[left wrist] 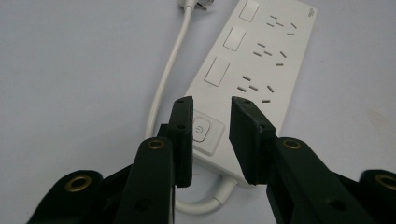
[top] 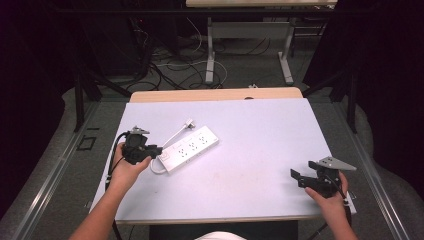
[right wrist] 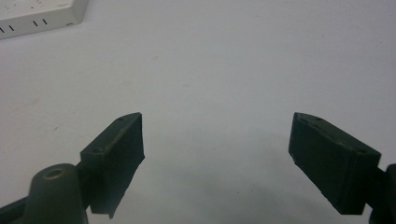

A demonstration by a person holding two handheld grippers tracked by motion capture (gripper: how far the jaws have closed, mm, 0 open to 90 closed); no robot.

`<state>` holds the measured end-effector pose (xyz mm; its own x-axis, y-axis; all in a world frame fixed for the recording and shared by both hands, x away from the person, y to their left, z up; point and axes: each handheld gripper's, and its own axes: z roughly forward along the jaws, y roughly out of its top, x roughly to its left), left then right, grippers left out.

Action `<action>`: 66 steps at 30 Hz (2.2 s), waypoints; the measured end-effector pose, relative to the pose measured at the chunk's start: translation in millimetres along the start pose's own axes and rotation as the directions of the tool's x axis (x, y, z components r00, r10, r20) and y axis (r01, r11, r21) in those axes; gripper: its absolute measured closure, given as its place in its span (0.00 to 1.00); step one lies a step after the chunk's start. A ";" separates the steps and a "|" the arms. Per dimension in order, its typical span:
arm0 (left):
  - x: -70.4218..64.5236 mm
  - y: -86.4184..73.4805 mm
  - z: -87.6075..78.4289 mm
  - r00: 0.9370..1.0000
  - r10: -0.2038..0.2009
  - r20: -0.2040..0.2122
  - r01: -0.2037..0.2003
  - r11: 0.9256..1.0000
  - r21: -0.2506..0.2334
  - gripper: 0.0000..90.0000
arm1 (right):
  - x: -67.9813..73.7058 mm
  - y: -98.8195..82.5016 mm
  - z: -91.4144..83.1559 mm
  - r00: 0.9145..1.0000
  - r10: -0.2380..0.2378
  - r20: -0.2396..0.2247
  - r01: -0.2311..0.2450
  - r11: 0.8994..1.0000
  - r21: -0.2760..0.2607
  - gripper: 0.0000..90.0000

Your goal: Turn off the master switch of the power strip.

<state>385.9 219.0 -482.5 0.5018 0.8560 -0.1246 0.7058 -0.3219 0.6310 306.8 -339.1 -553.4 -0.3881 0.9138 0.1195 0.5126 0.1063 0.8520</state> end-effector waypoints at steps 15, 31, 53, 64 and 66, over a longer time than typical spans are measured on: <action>-5.8 9.7 19.9 1.000 -0.020 -0.021 0.022 0.998 0.066 1.00 | -2.5 -0.5 -0.1 1.000 -0.014 0.002 0.014 1.000 0.008 0.20; -5.5 10.7 34.7 0.999 -0.035 -0.036 0.039 0.993 0.114 1.00 | -2.1 -1.1 1.5 1.000 -0.009 -0.007 0.009 1.000 0.008 0.20; 1.1 8.3 47.1 0.994 -0.091 -0.055 0.099 0.984 0.145 1.00 | -1.5 -1.0 1.8 1.000 -0.005 -0.011 0.005 1.000 0.010 0.20; 2.6 6.0 46.9 0.994 -0.097 -0.044 0.102 0.985 0.136 1.00 | -0.5 -1.7 2.8 1.000 -0.004 -0.002 0.004 1.000 0.012 0.20; 2.8 5.4 47.5 0.994 -0.101 -0.044 0.106 0.986 0.131 1.00 | -0.6 -1.8 3.2 1.000 -0.003 -0.003 0.003 1.000 0.012 0.20</action>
<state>414.9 200.4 -515.8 0.4056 0.9011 -0.1534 0.8143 -0.2800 0.5084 308.5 -338.6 -556.7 -0.3916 0.9125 0.1187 0.5208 0.1135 0.8461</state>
